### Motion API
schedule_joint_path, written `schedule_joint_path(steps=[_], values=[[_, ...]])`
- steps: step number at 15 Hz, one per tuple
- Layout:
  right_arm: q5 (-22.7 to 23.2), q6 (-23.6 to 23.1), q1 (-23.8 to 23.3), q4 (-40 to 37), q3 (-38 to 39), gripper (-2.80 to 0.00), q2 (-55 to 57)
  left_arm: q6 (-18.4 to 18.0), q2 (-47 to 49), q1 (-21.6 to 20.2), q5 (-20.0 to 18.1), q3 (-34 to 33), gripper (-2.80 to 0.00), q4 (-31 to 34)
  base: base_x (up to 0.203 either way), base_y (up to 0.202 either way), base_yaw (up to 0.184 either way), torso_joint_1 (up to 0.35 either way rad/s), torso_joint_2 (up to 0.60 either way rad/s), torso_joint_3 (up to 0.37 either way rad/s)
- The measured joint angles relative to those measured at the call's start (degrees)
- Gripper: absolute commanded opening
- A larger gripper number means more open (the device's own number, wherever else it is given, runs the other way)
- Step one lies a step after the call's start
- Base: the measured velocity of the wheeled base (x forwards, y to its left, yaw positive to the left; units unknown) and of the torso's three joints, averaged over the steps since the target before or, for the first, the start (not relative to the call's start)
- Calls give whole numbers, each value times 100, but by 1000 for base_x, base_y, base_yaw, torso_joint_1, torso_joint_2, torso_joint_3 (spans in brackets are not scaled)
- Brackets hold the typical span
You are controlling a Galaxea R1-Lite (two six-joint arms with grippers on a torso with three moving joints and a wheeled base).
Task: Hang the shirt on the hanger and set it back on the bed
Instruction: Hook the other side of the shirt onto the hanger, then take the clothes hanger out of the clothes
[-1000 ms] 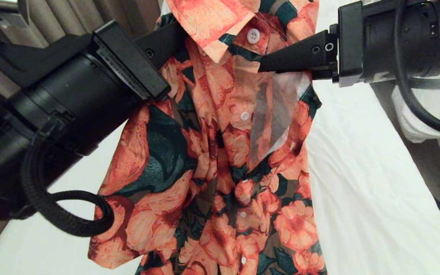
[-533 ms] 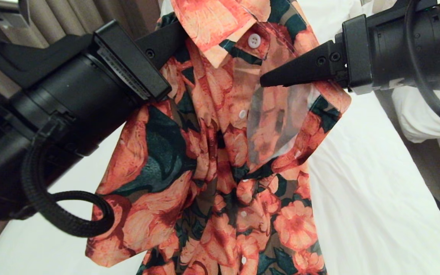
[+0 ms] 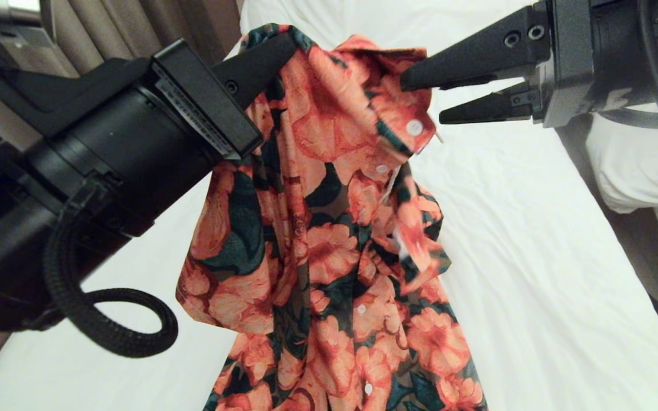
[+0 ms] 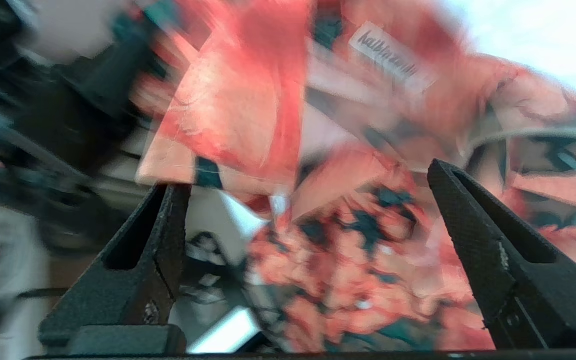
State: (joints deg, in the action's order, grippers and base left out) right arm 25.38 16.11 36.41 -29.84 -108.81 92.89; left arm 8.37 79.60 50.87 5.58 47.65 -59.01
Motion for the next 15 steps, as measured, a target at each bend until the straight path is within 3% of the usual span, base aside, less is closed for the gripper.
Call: schedule_joint_path(steps=[6,12,15], values=[[-34,50,-110,83,104,0,-11,9,100,1,-2,-2,-280,-7,0,0,0,0,0,0],[-965,-360,-120,47,379,0,67,7,179,1,-1,-2,-280,-4,0,0,0,0,0,0],[-1030,-356,-89,103,574,0,196,-2,187,1,1,5,-280,-5,0,0,0,0,0,0]])
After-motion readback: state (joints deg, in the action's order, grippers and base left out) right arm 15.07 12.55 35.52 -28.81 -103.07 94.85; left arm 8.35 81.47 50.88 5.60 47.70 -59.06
